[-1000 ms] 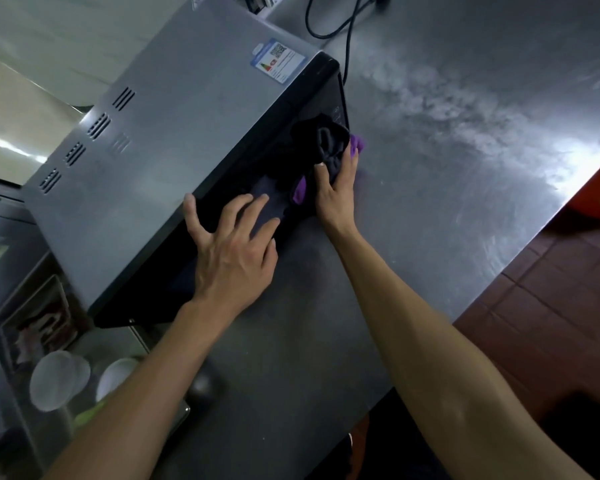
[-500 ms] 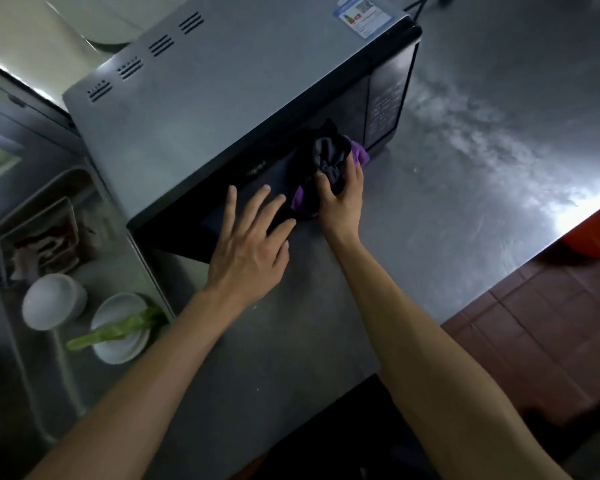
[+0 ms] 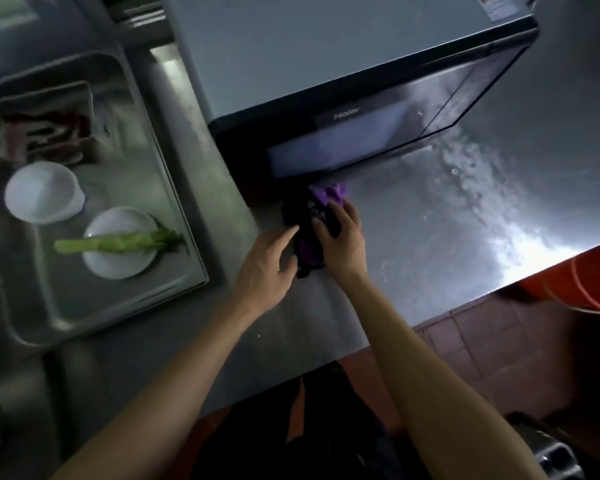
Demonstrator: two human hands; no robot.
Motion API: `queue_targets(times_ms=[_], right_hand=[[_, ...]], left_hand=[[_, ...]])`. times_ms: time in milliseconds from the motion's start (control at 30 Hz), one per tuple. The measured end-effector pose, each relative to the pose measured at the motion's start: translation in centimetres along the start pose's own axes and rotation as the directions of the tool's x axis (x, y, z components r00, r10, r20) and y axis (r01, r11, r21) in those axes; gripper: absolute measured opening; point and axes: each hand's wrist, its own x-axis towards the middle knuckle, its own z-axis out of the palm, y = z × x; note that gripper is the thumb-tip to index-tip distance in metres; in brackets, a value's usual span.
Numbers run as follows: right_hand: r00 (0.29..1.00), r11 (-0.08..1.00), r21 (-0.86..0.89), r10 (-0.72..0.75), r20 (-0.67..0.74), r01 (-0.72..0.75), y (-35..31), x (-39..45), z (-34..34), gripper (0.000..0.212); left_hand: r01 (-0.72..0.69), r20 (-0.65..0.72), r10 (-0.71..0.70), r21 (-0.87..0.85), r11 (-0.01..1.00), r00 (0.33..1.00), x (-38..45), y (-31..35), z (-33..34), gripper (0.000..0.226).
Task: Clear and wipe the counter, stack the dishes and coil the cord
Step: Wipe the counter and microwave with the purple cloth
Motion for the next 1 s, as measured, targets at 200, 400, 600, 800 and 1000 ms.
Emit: queue_targets(times_ms=[200, 400, 600, 800, 1000], right_hand=[[0.99, 0.985, -0.16, -0.05, 0.135, 0.072, 0.2, -2.2, 2.1, 0.042], [0.972, 0.951, -0.266, -0.098, 0.215, 0.155, 0.9, -3.5, 1.4, 0.038], [0.935, 0.888, -0.326, -0.251, 0.25, 0.325, 2.1, -4.9, 0.8, 0.052], [0.903, 0.827, -0.379, -0.327, 0.277, 0.416, 3.9, -5.6, 0.1, 0.047], [0.834, 0.737, -0.43, -0.336, 0.436, 0.522, 4.8, -3.8, 0.1, 0.056]], left_hand=[[0.066, -0.042, -0.069, -0.081, 0.995, 0.997, -2.7, -1.9, 0.8, 0.054], [0.118, -0.075, -0.122, -0.049, 0.992, 0.99, -4.2, -4.1, 0.8, 0.048], [-0.005, -0.117, 0.023, 0.154, 0.988, 0.993, -3.4, -3.3, 0.4, 0.05], [-0.128, 0.033, 0.124, 0.374, 0.919, 0.992, -2.0, -2.5, 1.3, 0.053], [-0.093, 0.07, 0.067, 0.475, 0.875, 0.995, -1.2, -2.3, 2.0, 0.065]])
